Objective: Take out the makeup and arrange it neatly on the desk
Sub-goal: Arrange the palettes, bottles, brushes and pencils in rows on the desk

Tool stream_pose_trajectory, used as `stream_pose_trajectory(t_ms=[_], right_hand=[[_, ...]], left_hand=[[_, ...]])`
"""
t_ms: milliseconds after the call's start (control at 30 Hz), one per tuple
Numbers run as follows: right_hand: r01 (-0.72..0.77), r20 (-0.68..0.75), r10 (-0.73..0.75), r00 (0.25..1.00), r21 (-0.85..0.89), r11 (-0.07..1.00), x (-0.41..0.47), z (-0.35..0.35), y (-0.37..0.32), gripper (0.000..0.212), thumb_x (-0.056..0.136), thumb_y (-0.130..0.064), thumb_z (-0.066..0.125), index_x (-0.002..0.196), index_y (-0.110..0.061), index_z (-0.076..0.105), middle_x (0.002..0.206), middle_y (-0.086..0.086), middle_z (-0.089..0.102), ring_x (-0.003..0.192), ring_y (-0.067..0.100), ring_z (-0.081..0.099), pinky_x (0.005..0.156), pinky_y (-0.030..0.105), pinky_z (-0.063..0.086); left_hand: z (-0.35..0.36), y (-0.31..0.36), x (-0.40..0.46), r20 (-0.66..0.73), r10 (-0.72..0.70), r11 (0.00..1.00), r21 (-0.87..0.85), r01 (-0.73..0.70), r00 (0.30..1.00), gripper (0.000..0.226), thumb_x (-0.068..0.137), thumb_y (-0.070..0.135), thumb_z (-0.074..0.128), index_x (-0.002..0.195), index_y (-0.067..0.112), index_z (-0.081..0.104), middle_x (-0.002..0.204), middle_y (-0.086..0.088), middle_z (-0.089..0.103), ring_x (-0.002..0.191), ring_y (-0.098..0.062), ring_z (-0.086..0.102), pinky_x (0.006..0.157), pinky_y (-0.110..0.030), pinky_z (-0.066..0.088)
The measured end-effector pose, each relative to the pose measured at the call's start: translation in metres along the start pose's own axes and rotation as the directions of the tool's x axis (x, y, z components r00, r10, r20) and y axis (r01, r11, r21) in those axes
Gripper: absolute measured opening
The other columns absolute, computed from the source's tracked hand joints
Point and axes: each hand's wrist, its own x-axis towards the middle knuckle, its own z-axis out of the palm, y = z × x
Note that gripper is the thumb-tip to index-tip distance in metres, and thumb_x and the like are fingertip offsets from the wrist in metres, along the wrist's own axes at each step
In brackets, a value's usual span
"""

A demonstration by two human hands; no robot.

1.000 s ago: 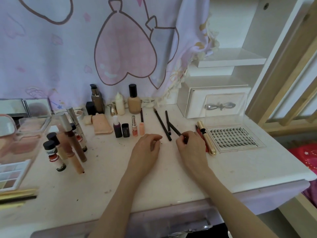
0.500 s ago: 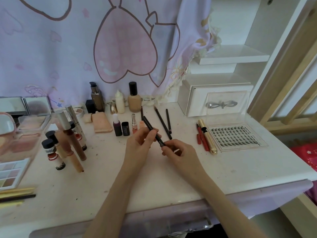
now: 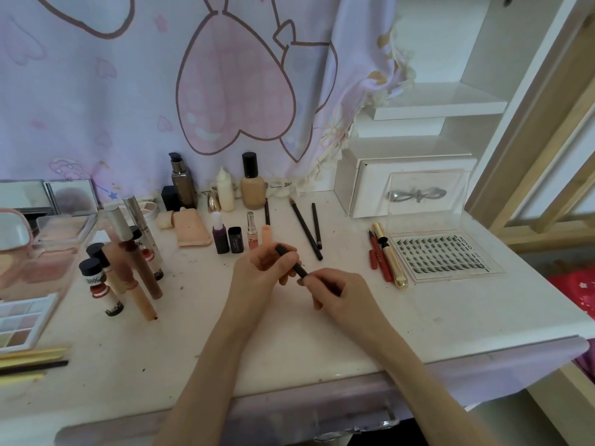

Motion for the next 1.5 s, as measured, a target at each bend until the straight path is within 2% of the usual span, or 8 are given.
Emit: stream_pose_trajectory(t_ms=[233, 467, 700, 867, 1000, 1133, 1333, 1500], right_hand=[[0.071, -0.028, -0.078, 0.997, -0.213, 0.974, 0.001, 0.008, 0.004, 0.005, 0.095, -0.029, 0.046, 0.094, -0.031, 0.05, 0.058, -0.012, 0.048, 0.054, -0.002, 0.049, 0.053, 0.013, 0.037], [0.09, -0.112, -0.128, 0.985, -0.297, 0.951, 0.001, 0.009, 0.006, 0.013, 0.093, -0.039, 0.047, 0.09, -0.033, 0.058, 0.048, -0.012, 0.043, 0.05, 0.005, 0.046, 0.052, 0.015, 0.036], [0.018, -0.096, -0.049, 0.994, -0.301, 0.954, -0.003, 0.009, 0.001, 0.023, 0.089, -0.05, 0.046, 0.099, -0.031, 0.055, 0.058, -0.009, 0.051, 0.049, 0.005, 0.047, 0.049, 0.013, 0.035], [0.005, -0.111, -0.029, 0.993, -0.215, 0.977, -0.015, -0.006, 0.004, 0.015, 0.091, -0.013, 0.052, 0.104, -0.017, 0.058, 0.08, -0.015, 0.051, 0.073, -0.009, 0.052, 0.065, 0.003, 0.038], [-0.035, -0.205, -0.03, 0.978, -0.308, 0.951, -0.014, -0.029, 0.007, 0.03, 0.09, -0.001, 0.049, 0.118, -0.003, 0.059, 0.091, -0.006, 0.042, 0.079, -0.003, 0.046, 0.07, -0.001, 0.032], [-0.152, -0.272, 0.03, 0.962, -0.438, 0.886, 0.003, -0.051, 0.009, 0.039, 0.092, -0.007, 0.048, 0.13, -0.006, 0.049, 0.112, 0.01, 0.054, 0.102, 0.023, 0.054, 0.078, 0.015, 0.032], [-0.251, -0.293, 0.071, 0.953, -0.639, 0.727, 0.032, -0.057, 0.007, 0.015, 0.09, -0.009, 0.044, 0.102, -0.003, 0.05, 0.099, 0.015, 0.06, 0.093, 0.03, 0.055, 0.068, 0.033, 0.038], [-0.201, -0.247, 0.017, 0.969, -0.743, 0.638, 0.037, -0.052, 0.016, 0.014, 0.092, -0.014, 0.042, 0.099, -0.006, 0.051, 0.096, 0.013, 0.061, 0.092, 0.027, 0.054, 0.068, 0.026, 0.028]], left_hand=[[0.001, -0.002, 0.0, 0.037, 0.014, 0.998, 0.06, -0.016, 0.999, 0.018, 0.084, 0.027, 0.057, 0.087, 0.015, 0.07, 0.057, 0.01, 0.058, 0.058, -0.003, 0.048, 0.058, -0.009, 0.039], [0.002, 0.0, -0.001, 0.05, 0.009, 0.999, 0.042, -0.011, 0.999, 0.02, 0.077, 0.036, 0.057, 0.079, 0.021, 0.071, 0.056, 0.009, 0.053, 0.057, -0.006, 0.044, 0.056, -0.01, 0.037], [0.001, -0.001, -0.002, 0.001, -0.03, 0.997, -0.066, 0.03, 1.0, 0.022, 0.078, 0.035, 0.06, 0.086, 0.02, 0.074, 0.066, -0.001, 0.059, 0.064, -0.014, 0.051, 0.071, -0.029, 0.046], [-0.002, -0.002, 0.003, -0.137, -0.086, 0.96, -0.276, 0.046, 0.987, 0.014, 0.083, 0.012, 0.059, 0.093, 0.012, 0.068, 0.076, 0.001, 0.069, 0.069, -0.013, 0.062, 0.066, -0.02, 0.052], [0.006, -0.002, 0.0, -0.177, 0.053, 0.99, 0.14, -0.028, 0.983, 0.012, 0.08, 0.009, 0.067, 0.084, 0.02, 0.069, 0.073, 0.004, 0.069, 0.068, -0.001, 0.062, 0.068, -0.012, 0.048], [0.032, -0.004, -0.001, 0.077, 0.341, 0.74, 0.593, -0.318, 0.937, 0.007, 0.076, 0.01, 0.073, 0.081, 0.01, 0.068, 0.074, 0.003, 0.056, 0.066, -0.001, 0.05, 0.066, -0.009, 0.039], [0.078, -0.017, 0.014, 0.09, 0.271, 0.586, 0.774, -0.238, 0.958, 0.01, 0.088, 0.014, 0.057, 0.088, 0.009, 0.048, 0.086, -0.005, 0.055, 0.081, -0.019, 0.048, 0.069, -0.027, 0.037], [0.087, -0.024, 0.024, 0.149, 0.257, 0.488, 0.833, -0.261, 0.955, 0.008, 0.093, 0.016, 0.05, 0.092, 0.008, 0.051, 0.09, -0.009, 0.058, 0.085, -0.023, 0.05, 0.072, -0.028, 0.036]])
